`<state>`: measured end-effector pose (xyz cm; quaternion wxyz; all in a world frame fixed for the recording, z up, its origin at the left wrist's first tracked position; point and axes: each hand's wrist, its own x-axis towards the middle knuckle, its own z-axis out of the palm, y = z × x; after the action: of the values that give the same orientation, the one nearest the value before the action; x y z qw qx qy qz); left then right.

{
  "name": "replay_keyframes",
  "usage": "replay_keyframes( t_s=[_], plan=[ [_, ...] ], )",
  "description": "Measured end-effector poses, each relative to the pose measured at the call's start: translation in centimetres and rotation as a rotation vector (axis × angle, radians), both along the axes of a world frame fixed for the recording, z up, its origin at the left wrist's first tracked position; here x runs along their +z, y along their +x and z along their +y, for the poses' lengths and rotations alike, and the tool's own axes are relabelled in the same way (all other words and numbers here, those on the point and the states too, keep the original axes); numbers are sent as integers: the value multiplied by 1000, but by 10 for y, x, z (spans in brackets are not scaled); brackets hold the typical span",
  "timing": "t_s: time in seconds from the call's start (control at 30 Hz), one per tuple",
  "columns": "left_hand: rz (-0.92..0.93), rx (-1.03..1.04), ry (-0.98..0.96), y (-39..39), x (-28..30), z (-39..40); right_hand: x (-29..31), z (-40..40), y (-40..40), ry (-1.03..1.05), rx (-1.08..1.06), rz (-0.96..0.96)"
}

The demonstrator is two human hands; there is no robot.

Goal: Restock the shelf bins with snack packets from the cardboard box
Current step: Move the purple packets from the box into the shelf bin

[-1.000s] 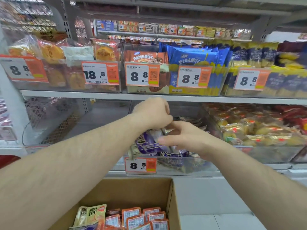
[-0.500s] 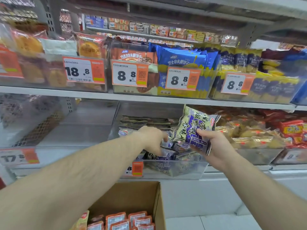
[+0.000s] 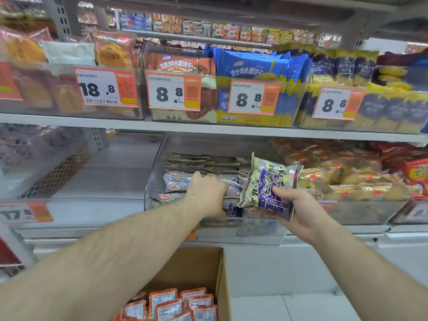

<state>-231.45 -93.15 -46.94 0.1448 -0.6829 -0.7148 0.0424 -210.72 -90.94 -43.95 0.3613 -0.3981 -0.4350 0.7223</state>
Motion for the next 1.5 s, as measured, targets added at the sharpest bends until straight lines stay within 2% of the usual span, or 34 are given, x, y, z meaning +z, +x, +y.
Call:
replay_keyframes(
  t_s=[0.1, 0.17, 0.27, 0.33, 0.53, 0.63, 0.73, 0.83, 0.9, 1.07, 1.17, 1.3, 1.4, 1.5],
  plan=[
    [-58, 39, 1, -3, 1, 1, 4, 2, 1, 84, 35, -80],
    [-141, 67, -22, -5, 4, 1, 13, 3, 0, 264, 67, -150],
    [-204, 88, -57, -6, 5, 0, 27, -1, -7, 638, 134, -418],
    [-263, 88, -103, -9, 8, 0, 22, -1, -13, 800, 205, -614],
    [-538, -53, -305, -46, 37, 6, 19, -2, -26, 986, 322, -916],
    [-605, -37, -286, -55, 43, 7, 30, -3, -48, 1127, 437, -1193],
    [-579, -26, -260, -56, 41, 9, 34, -5, -72, 1254, 603, -1423],
    [-634, -45, -217, -58, 35, 11, 27, -9, -87, 1219, 812, -1597],
    [-685, -58, -183, -59, 31, 10, 28, -8, -91, 1177, 856, -1605],
    [-712, -79, -150, -61, 25, 8, 45, 3, -92, 1275, 666, -1502],
    [-681, -100, -132, -61, 24, 8, 26, 2, -101, 1347, 608, -1459],
    [-688, -101, -117, -62, 20, 6, 4, 1, -103, 1293, 521, -1367],
    [-724, -86, -120, -61, 18, 4, -6, -3, -102, 1303, 592, -1425],
    [-662, -84, -147, -58, 21, -2, -3, -7, -108, 1285, 635, -1533]
  ],
)
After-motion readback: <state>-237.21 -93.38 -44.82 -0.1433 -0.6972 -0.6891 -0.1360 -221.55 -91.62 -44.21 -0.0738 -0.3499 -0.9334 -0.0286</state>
